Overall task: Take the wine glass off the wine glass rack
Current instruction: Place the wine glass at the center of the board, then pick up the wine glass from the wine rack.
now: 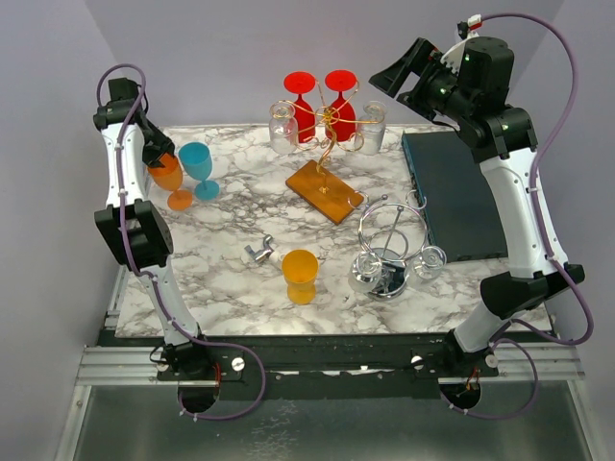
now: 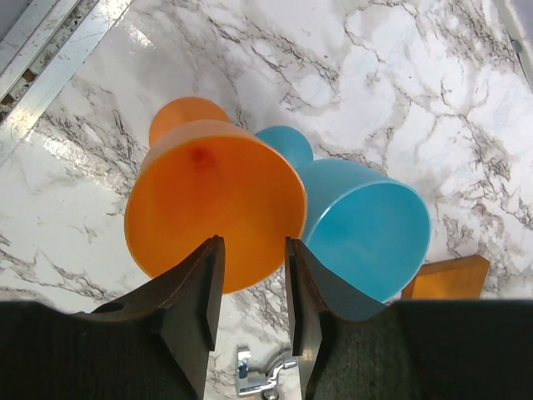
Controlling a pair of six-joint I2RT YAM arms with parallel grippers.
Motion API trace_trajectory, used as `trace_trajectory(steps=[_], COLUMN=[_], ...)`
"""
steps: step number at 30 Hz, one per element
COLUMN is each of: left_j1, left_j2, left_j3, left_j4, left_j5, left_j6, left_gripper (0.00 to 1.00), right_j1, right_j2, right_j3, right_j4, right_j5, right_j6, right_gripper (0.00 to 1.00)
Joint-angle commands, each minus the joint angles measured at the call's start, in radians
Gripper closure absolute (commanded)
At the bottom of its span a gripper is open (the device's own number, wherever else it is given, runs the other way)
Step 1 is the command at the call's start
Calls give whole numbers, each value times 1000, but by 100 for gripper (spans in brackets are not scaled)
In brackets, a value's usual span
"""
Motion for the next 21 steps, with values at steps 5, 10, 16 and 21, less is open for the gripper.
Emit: trace_trajectory(steps=[5,10,16,21], left_j1=[-16,-27,-40,-83], left_j2=[-69,-86,-138,-194], left_j3=[32,36,33,25], left_j4=[-2,4,17,35], left_j5=[-17,-16,-12,-8], left_j6=[-17,-20,-18,-10], left_gripper=[59,59,56,52], right_j1=[-2,-2,-18,-106], right_j2=[3,9,61,76], right_j3=[35,49,132,131], right_j4=[-27,-33,-57,-27], right_j5=[10,47,48,-38], right_j6=[-13,-26,-41,-17], right_gripper=[0,0,0,0])
